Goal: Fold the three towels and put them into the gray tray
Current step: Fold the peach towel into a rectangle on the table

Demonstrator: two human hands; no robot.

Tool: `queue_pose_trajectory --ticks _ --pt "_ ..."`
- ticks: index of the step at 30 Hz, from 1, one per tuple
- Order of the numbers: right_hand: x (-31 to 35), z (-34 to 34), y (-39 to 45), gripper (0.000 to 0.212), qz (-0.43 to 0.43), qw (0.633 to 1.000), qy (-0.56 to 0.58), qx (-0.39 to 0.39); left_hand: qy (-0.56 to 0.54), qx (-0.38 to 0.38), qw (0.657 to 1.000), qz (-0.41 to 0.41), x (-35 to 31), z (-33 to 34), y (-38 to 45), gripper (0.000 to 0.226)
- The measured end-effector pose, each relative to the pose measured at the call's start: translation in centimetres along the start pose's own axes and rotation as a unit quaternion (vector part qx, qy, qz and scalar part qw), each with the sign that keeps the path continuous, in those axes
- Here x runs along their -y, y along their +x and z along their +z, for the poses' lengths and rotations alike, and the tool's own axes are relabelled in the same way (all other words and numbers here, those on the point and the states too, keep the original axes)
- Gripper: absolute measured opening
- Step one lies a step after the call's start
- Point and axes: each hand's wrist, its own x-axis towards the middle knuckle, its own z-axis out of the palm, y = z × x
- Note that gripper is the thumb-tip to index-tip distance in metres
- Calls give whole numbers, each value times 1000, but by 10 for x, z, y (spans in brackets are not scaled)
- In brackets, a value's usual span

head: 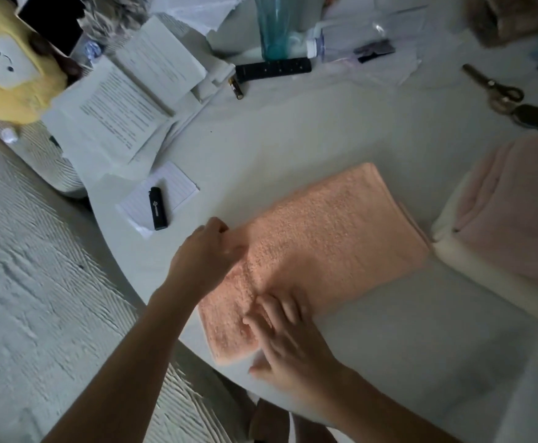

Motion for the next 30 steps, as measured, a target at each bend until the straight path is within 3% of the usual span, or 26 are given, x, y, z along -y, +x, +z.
queue_pose_trajectory --ticks 3,6,8,10,13,15,18,22,25,27,30 --pt "-3 -11 0 27 -18 998 -4 -68 -27 -2 999 -24 15 5 -23 25" --pt "-21 -30 -18 16 -23 986 116 -117 -176 31 981 -79 21 -3 -42 22" --pt "-34 -45 -43 9 44 965 223 -132 -299 91 944 -104 21 -7 -56 29" --pt "-47 -59 -69 7 159 921 318 -160 -402 160 896 -104 19 -10 -73 52" --pt "-65 -69 -95 12 273 848 390 -234 -477 125 866 -83 13 -2 -98 71" --pt "-70 -70 -109 9 320 804 424 -267 -440 76 895 -24 7 14 -115 76" --pt "-73 -62 -123 17 358 760 468 -272 -246 67 957 140 -8 46 -134 79" --pt "-72 -58 -125 19 368 739 504 -254 -128 88 955 252 -23 76 -136 102" --pt "-73 -55 -133 6 359 714 543 -258 -145 35 957 249 -28 77 -137 81" --pt "-73 -58 -140 26 322 731 543 -258 -170 -26 949 265 -30 77 -144 61" --pt "-71 -65 -149 54 237 795 526 -187 -226 -62 944 231 -38 75 -155 58"
